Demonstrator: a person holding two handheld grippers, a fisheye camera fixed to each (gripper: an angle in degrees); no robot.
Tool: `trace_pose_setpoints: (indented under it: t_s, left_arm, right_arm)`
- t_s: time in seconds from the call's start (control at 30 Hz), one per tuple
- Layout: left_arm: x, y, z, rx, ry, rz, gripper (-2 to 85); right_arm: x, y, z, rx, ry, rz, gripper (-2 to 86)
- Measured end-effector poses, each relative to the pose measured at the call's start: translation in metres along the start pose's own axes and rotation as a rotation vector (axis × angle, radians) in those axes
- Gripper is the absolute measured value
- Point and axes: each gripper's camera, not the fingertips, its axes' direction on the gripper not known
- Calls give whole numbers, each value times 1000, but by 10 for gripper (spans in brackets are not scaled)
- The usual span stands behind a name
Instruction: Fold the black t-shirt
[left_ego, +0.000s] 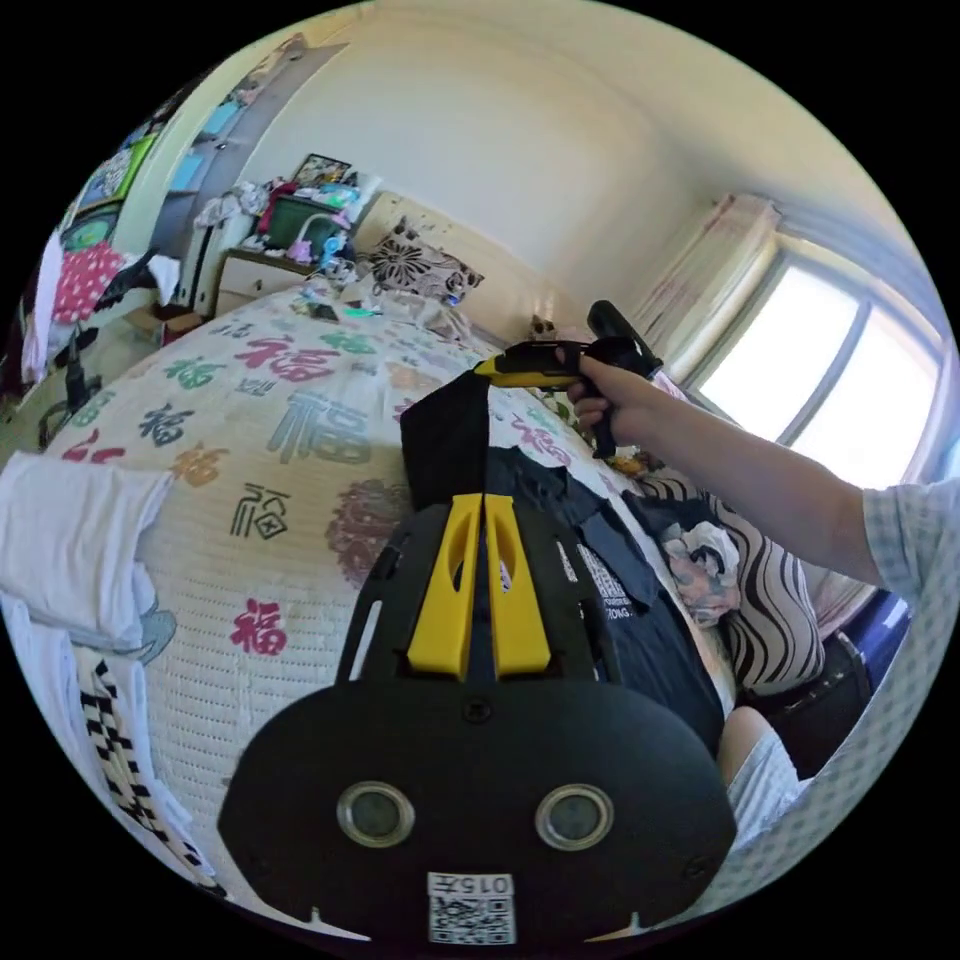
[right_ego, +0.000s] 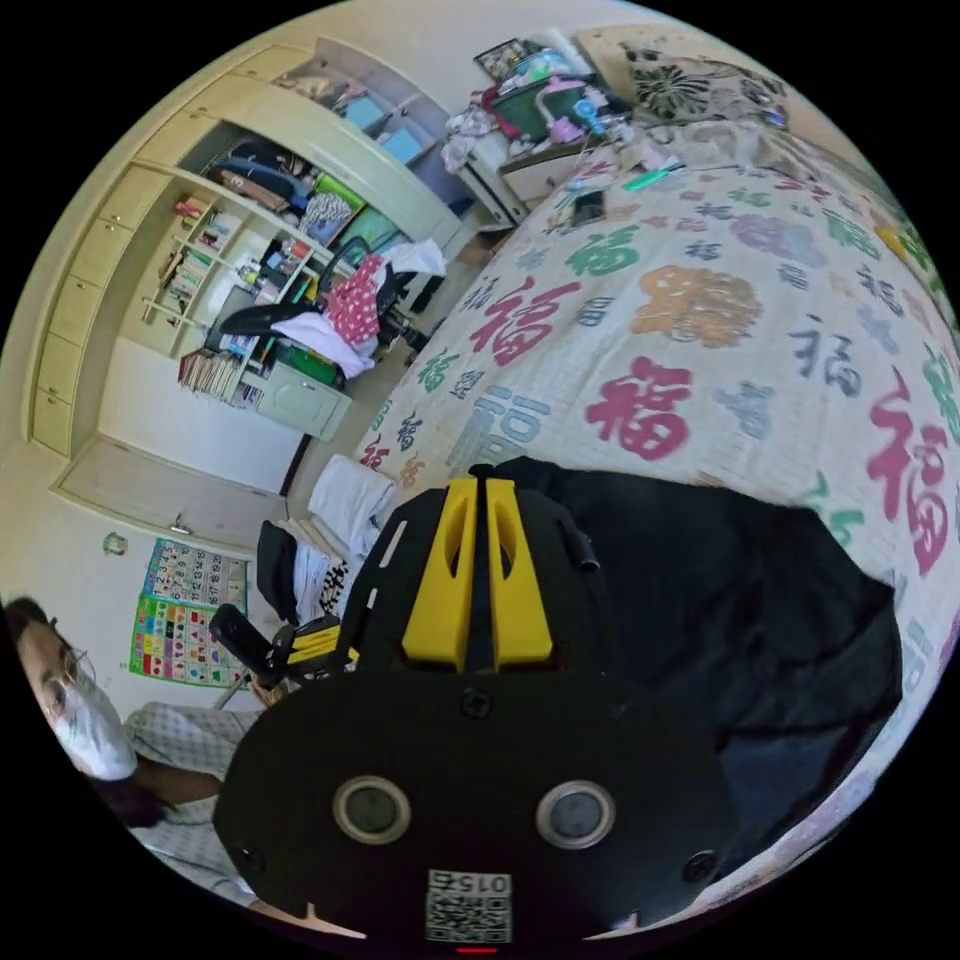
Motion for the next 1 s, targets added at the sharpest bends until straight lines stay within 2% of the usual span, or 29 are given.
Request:
trace_pose_setpoints:
  t_s: [0.17, 0.33, 0.4, 0.47, 0.57, 0.67, 0.77, 0.83, 0.93, 1.0]
  left_arm:
    - [98, 18, 84, -208, 33, 192, -7]
    - [135, 55, 154, -469, 45, 256, 0]
    - [141, 57, 156, -470, 91, 246, 1]
    - [147, 47, 147, -396, 59, 245, 0]
    - [149, 32, 156, -346, -18, 233, -2]
    - [144, 33, 198, -465, -43, 224, -5]
    - [145, 49, 223, -522, -72, 246, -7]
    - [148, 52, 224, -527, -54, 243, -6]
    - [160, 43, 226, -603, -36, 298, 2]
    - [170, 24, 220, -525, -33, 375, 23]
  right_arm:
    - [72, 74, -67, 86, 15, 140, 15]
    - [142, 145, -75, 25, 60, 336, 67]
    - [152, 158, -84, 41, 108, 369, 72]
    - [150, 166, -98, 103, 154, 343, 66]
    - [134, 162, -102, 139, 95, 219, 61]
    - [120, 148, -77, 48, -3, 137, 24]
    - [123, 145, -51, -45, 100, 192, -1]
    - [133, 154, -60, 2, 41, 231, -2]
    - [138, 175, -100, 122, 84, 213, 3]
    - [142, 187, -129, 137, 111, 150, 15]
